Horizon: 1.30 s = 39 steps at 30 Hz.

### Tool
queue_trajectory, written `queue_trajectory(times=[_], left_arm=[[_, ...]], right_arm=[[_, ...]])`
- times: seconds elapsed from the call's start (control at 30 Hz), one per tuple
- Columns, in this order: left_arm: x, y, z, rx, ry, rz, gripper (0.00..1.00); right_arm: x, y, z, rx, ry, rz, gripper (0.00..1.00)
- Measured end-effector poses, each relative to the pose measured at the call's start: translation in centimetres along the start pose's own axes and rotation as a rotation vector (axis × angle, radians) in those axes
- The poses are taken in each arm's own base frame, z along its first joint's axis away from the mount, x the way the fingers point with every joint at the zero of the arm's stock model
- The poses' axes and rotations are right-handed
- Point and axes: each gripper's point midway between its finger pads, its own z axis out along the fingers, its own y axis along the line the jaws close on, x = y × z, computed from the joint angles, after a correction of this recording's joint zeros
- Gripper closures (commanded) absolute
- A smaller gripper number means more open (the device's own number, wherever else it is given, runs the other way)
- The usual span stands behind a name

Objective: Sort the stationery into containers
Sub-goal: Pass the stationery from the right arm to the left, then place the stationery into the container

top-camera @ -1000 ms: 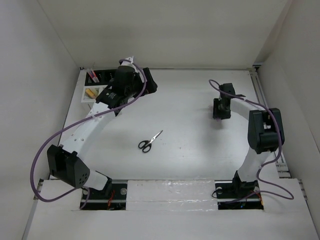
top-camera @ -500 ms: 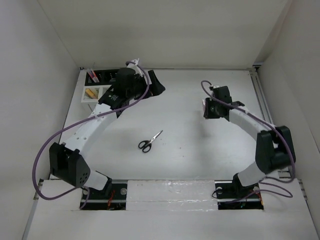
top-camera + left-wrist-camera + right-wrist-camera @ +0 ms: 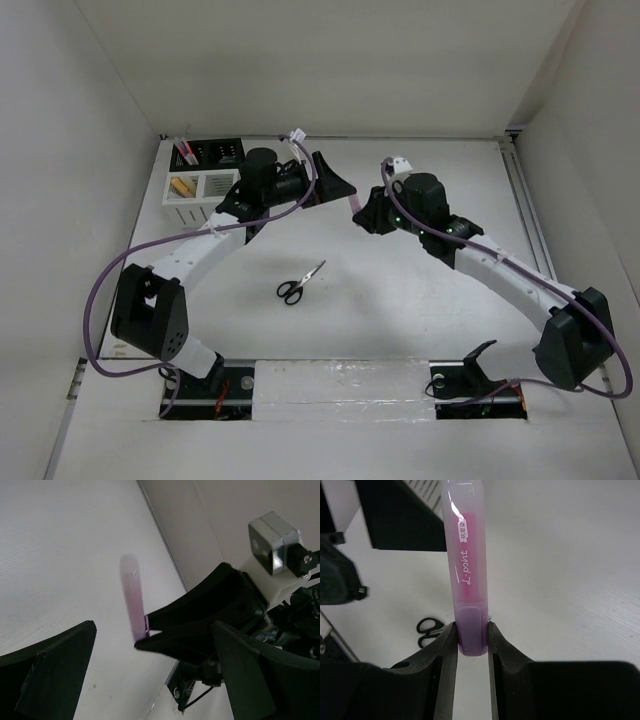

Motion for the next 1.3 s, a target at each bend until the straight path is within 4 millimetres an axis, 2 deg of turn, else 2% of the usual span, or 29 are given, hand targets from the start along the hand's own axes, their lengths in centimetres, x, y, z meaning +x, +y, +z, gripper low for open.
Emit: queue_trajectory(times=[0.1, 0.23, 0.27, 0.3, 0.4, 0.5, 0.53, 0.57, 0.63, 0.7, 0.77, 0.8, 0.87, 1.0, 1.13, 1.2, 1.3], left_arm=[[0.0, -0.6, 0.0, 0.041, -0.006, -0.002, 0.01], [0.2, -0.5, 0.0, 0.042, -0.005, -0.007, 0.15], [0.2, -0.5, 0.0, 0.04, -0.005, -0.007, 0.31], [0.2, -0.4, 0.0, 0.038, -0.006, -0.01, 0.39], [0.1, -0.2, 0.0, 0.028, -0.012, -0.007, 0.59], [0.1, 0.3, 0.1, 0.006, -0.018, -0.007, 0.73], [0.1, 0.6, 0.1, -0.007, -0.021, -0.008, 0.8], [0.1, 0.8, 0.1, -0.02, -0.022, -0.009, 0.99], [0.0, 1.1, 0.1, -0.038, -0.025, -0.008, 1.0], [-0.1, 1.3, 0.1, -0.06, -0.027, 0.005, 1.0], [-0.8, 1.7, 0.0, -0.112, -0.05, 0.033, 1.0], [-1.5, 2.0, -0.1, -0.145, -0.07, 0.054, 1.0], [-3.9, 2.6, -0.6, -0.238, -0.14, 0.121, 1.0], [-11.2, 3.0, -3.4, -0.447, -0.352, 0.295, 1.0], [-18.9, 5.3, -9.8, -0.715, -0.581, 0.412, 1.0], [-21.5, 7.5, -13.4, -0.858, -0.665, 0.441, 1.0], [-23.8, 11.8, -18.6, -1.044, -0.732, 0.428, 1.0]], right_arm=[[0.4, 2.6, 0.4, -0.056, 0.015, -0.013, 1.0], [0.3, 5.0, 0.4, -0.106, 0.012, -0.027, 1.0], [0.2, 5.3, 0.4, -0.111, 0.009, -0.03, 1.0], [0.1, 5.7, 0.4, -0.119, 0.006, -0.033, 1.0], [-0.1, 6.3, 0.4, -0.125, -0.004, -0.038, 1.0], [-0.1, 6.4, 0.5, -0.115, -0.009, -0.038, 1.0], [-0.1, 6.3, 0.5, -0.11, -0.01, -0.037, 1.0], [-0.2, 6.3, 0.5, -0.107, -0.013, -0.037, 1.0], [-0.1, 6.1, 0.6, -0.097, -0.011, -0.037, 1.0], [-0.1, 6.1, 0.7, -0.096, -0.012, -0.035, 0.5], [-0.1, 6.1, 0.7, -0.096, -0.014, -0.031, 0.08], [-0.2, 6.0, 0.7, -0.089, -0.017, -0.028, 0.0], [-0.4, 5.8, 0.6, -0.076, -0.029, -0.037, 0.0], [-0.2, 5.1, -0.3, -0.061, -0.044, -0.043, 0.0], [0.5, 4.3, -1.6, -0.057, -0.053, -0.05, 0.0], [1.1, 4.0, -2.1, -0.058, -0.049, -0.053, 0.0], [2.4, 3.9, -2.5, -0.071, -0.032, -0.06, 0.0]])
